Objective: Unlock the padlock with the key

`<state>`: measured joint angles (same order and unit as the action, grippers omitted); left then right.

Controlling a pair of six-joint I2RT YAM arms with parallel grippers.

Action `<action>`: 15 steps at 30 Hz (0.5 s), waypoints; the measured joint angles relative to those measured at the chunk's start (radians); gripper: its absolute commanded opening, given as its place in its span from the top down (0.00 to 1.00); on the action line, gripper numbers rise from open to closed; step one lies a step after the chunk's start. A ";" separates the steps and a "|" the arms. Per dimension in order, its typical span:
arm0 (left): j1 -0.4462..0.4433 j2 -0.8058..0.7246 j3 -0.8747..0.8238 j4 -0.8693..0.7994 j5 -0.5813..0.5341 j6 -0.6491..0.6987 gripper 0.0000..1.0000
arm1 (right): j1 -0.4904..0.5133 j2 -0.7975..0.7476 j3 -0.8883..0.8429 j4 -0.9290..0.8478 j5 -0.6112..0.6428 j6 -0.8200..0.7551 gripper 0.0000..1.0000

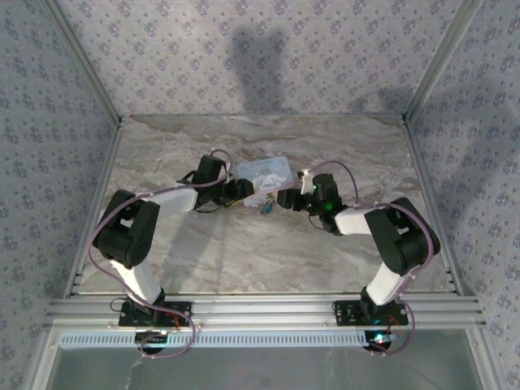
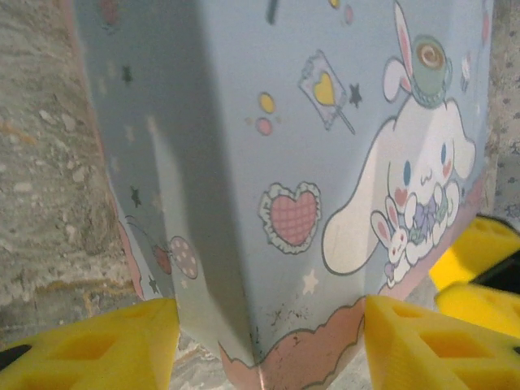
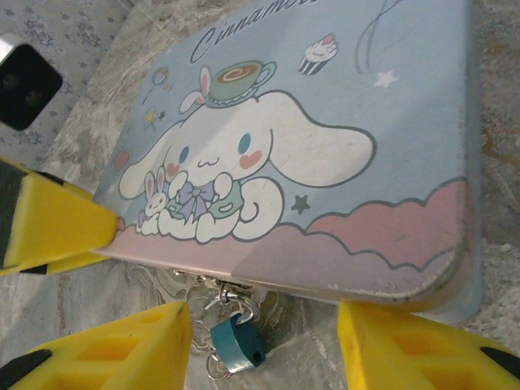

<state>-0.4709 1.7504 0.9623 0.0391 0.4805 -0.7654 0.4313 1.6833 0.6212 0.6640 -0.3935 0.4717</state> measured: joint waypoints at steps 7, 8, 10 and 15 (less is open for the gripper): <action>-0.009 -0.010 -0.011 0.010 -0.015 -0.014 0.40 | -0.011 -0.026 -0.086 0.081 -0.033 -0.001 0.45; -0.010 -0.010 -0.011 0.010 -0.017 -0.014 0.40 | -0.007 -0.027 -0.103 0.100 -0.041 0.008 0.44; -0.010 -0.010 -0.011 0.010 -0.018 -0.014 0.40 | 0.003 -0.026 -0.120 0.120 -0.047 0.022 0.42; -0.014 -0.014 -0.016 0.014 -0.025 -0.022 0.40 | 0.045 0.024 -0.118 0.214 -0.049 0.063 0.41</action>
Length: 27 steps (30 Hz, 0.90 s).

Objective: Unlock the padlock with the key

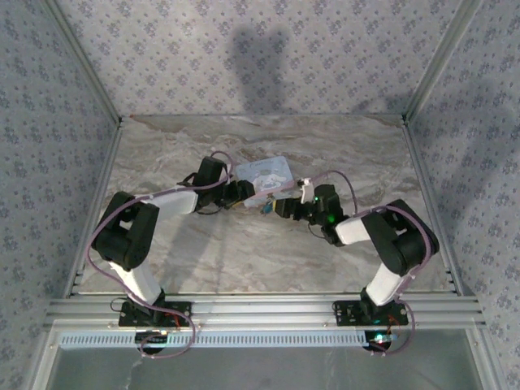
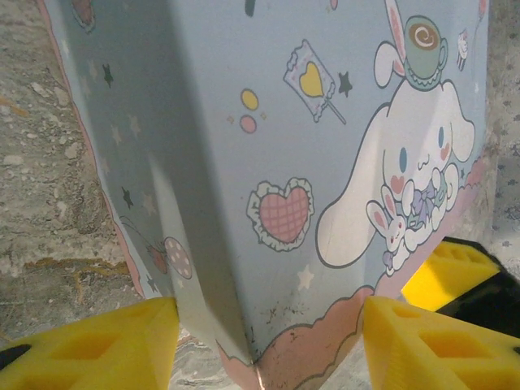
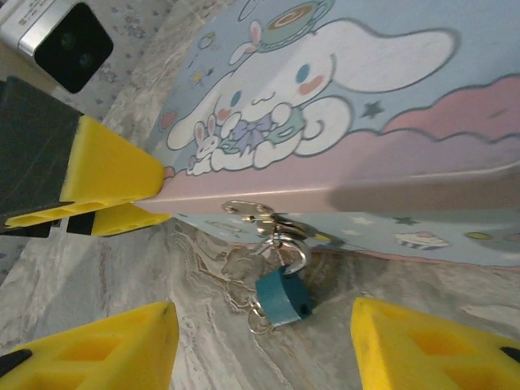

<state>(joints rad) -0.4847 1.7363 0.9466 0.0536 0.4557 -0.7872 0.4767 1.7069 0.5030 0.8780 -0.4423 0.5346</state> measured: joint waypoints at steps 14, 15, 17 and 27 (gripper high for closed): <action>-0.002 -0.001 -0.003 0.004 0.000 -0.011 0.40 | 0.043 0.190 0.074 0.138 0.000 0.079 0.45; -0.002 -0.001 -0.003 0.004 0.000 -0.011 0.40 | 0.043 0.199 0.077 0.149 0.000 0.085 0.45; -0.002 -0.001 -0.003 0.004 0.000 -0.011 0.40 | 0.046 0.216 0.081 0.175 0.000 0.097 0.46; -0.002 -0.001 -0.003 0.004 0.000 -0.011 0.40 | 0.046 0.244 0.093 0.206 -0.001 0.124 0.55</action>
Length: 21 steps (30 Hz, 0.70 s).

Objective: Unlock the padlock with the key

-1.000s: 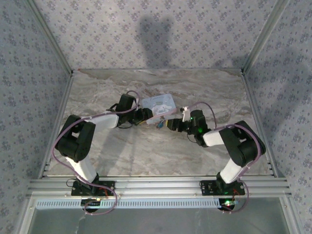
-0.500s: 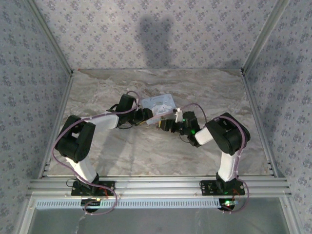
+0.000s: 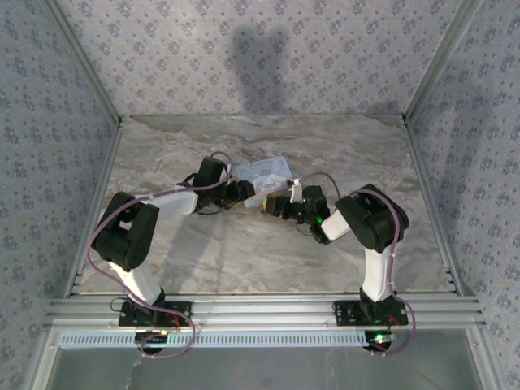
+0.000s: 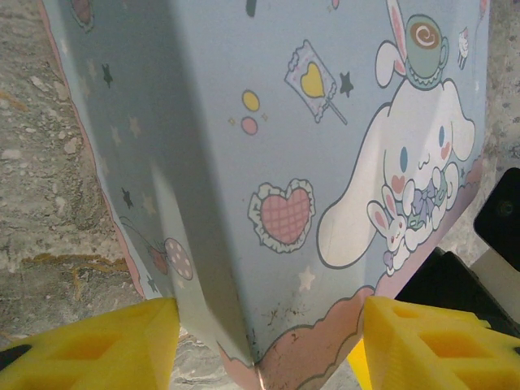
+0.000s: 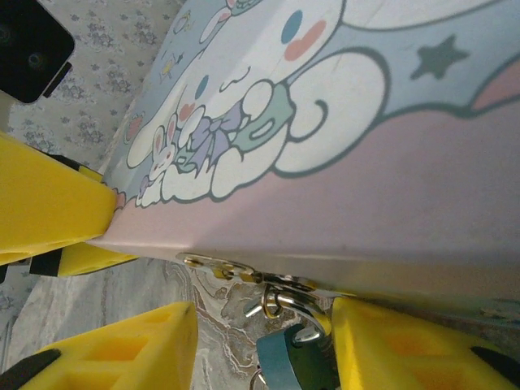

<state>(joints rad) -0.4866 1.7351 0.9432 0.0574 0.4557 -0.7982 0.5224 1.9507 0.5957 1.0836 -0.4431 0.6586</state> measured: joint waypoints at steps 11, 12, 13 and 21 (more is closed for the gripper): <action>0.000 0.000 0.000 0.000 0.000 0.000 0.40 | 0.000 0.002 0.000 -0.002 0.000 0.011 0.76; 0.000 0.000 0.000 0.000 0.000 0.000 0.40 | 0.000 0.002 0.000 -0.003 0.001 0.012 0.79; 0.000 0.000 0.000 0.000 0.000 0.000 0.40 | -0.001 0.002 0.000 -0.004 0.002 0.013 0.81; 0.000 0.000 0.000 0.000 0.000 0.000 0.40 | -0.005 0.002 -0.008 -0.010 0.014 0.030 0.97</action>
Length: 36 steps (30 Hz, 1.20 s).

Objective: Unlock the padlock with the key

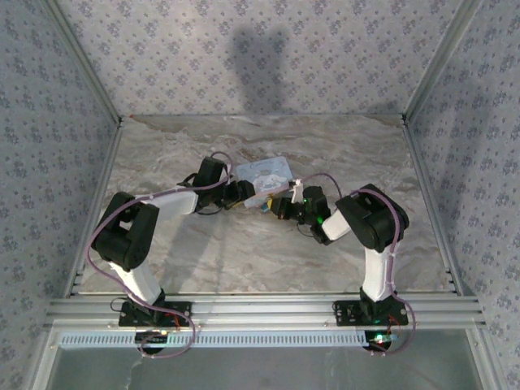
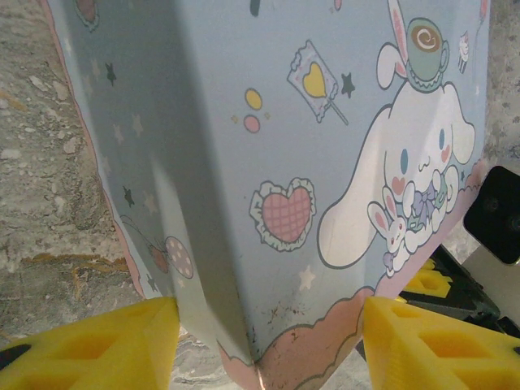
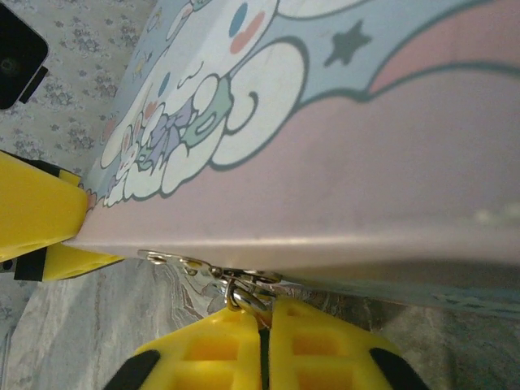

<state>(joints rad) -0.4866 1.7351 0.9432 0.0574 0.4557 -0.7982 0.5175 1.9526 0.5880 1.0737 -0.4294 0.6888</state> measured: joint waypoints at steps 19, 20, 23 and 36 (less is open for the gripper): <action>-0.011 -0.023 -0.031 0.015 -0.003 -0.008 0.40 | -0.005 -0.010 -0.076 0.098 0.052 0.104 1.00; -0.013 -0.025 -0.034 0.016 -0.003 -0.008 0.40 | -0.006 -0.010 -0.078 0.105 0.055 0.110 1.00; -0.014 -0.027 -0.041 0.024 -0.003 -0.011 0.40 | -0.011 -0.011 -0.082 0.120 0.059 0.129 1.00; -0.018 -0.052 -0.050 -0.011 -0.019 -0.014 0.32 | -0.031 -0.065 -0.135 0.121 0.101 0.155 1.00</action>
<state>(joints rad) -0.5045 1.6829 0.8928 0.0467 0.4370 -0.8127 0.4862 1.8874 0.4526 1.1950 -0.3283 0.8436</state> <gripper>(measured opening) 0.663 0.039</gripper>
